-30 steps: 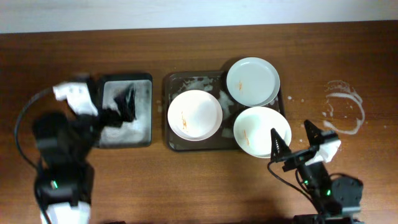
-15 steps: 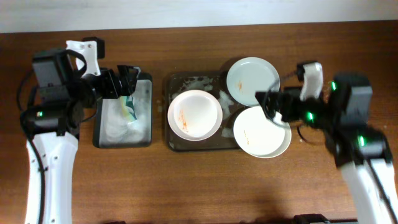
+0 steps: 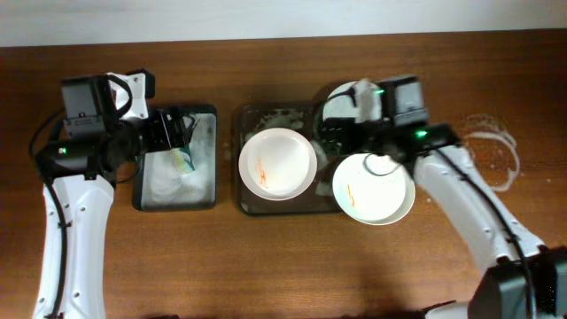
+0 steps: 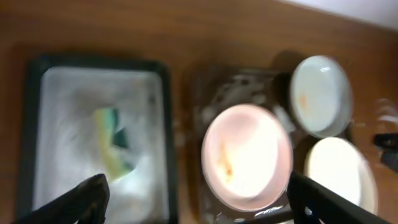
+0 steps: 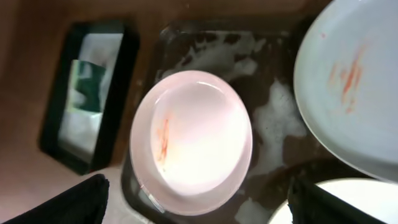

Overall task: Clean dirty plates on tray and stack at the side
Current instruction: 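Move left gripper to the sponge and right gripper to the pink plate, then grasp the yellow-green sponge with the left gripper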

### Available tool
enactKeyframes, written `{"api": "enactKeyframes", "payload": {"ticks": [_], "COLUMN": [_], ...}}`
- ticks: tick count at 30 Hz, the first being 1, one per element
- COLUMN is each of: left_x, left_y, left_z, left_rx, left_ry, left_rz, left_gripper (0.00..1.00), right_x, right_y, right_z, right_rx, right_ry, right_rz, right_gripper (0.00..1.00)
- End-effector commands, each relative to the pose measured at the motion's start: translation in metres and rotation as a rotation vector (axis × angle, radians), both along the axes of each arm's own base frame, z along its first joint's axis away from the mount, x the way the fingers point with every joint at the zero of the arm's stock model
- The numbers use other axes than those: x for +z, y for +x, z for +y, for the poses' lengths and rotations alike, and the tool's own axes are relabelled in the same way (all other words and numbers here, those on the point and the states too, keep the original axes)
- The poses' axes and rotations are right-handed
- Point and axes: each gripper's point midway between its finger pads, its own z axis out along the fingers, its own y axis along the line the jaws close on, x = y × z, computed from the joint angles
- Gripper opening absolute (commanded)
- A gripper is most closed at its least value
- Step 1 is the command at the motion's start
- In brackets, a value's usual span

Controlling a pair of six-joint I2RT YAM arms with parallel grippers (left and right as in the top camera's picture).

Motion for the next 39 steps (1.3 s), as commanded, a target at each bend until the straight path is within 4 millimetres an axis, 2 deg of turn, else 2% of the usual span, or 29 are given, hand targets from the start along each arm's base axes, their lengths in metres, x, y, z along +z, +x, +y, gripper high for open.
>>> {"api": "enactKeyframes", "payload": {"ticks": [1, 4, 6, 10, 14, 17, 21, 26, 29, 34, 39], "left_x": [-0.025, -0.041, -0.054, -0.083, -0.115, -0.137, -0.161, -0.182, -0.185, -0.188, -0.192], "left_y": [0.002, 0.004, 0.005, 0.007, 0.017, 0.028, 0.028, 0.036, 0.039, 0.037, 0.035], "left_z": [0.015, 0.018, 0.018, 0.015, 0.015, 0.017, 0.032, 0.035, 0.035, 0.047, 0.045], "left_rx": [0.066, 0.128, 0.165, 0.218, 0.247, 0.257, 0.326, 0.332, 0.335, 0.363, 0.353], "left_ry": [0.114, 0.159, 0.19, 0.24, 0.308, 0.328, 0.399, 0.425, 0.43, 0.464, 0.459], "left_rz": [0.09, 0.149, 0.19, 0.28, 0.336, 0.354, 0.406, 0.42, 0.414, 0.426, 0.441], "left_gripper": [0.78, 0.74, 0.67, 0.41, 0.33, 0.17, 0.02, 0.01, 0.01, 0.01, 0.01], "right_x": [-0.017, -0.033, -0.045, -0.056, -0.058, -0.057, -0.057, -0.055, -0.055, -0.055, -0.055], "right_y": [0.016, 0.017, 0.019, 0.021, 0.022, 0.023, 0.023, 0.026, 0.026, 0.026, 0.026], "right_z": [0.0, -0.001, -0.004, -0.003, -0.003, -0.003, -0.003, -0.002, -0.002, -0.002, -0.002], "right_rx": [-0.087, -0.1, -0.11, -0.108, -0.108, -0.109, -0.109, -0.11, -0.11, -0.111, -0.111], "right_ry": [-0.161, -0.214, -0.242, -0.25, -0.252, -0.25, -0.249, -0.243, -0.243, -0.242, -0.242], "right_rz": [-0.043, -0.022, -0.004, 0.015, 0.016, 0.011, 0.009, -0.003, -0.004, -0.004, -0.006], "right_gripper": [0.92, 0.92, 0.92, 0.92, 0.93, 0.94, 0.94, 0.96, 0.96, 0.96, 0.96]}}
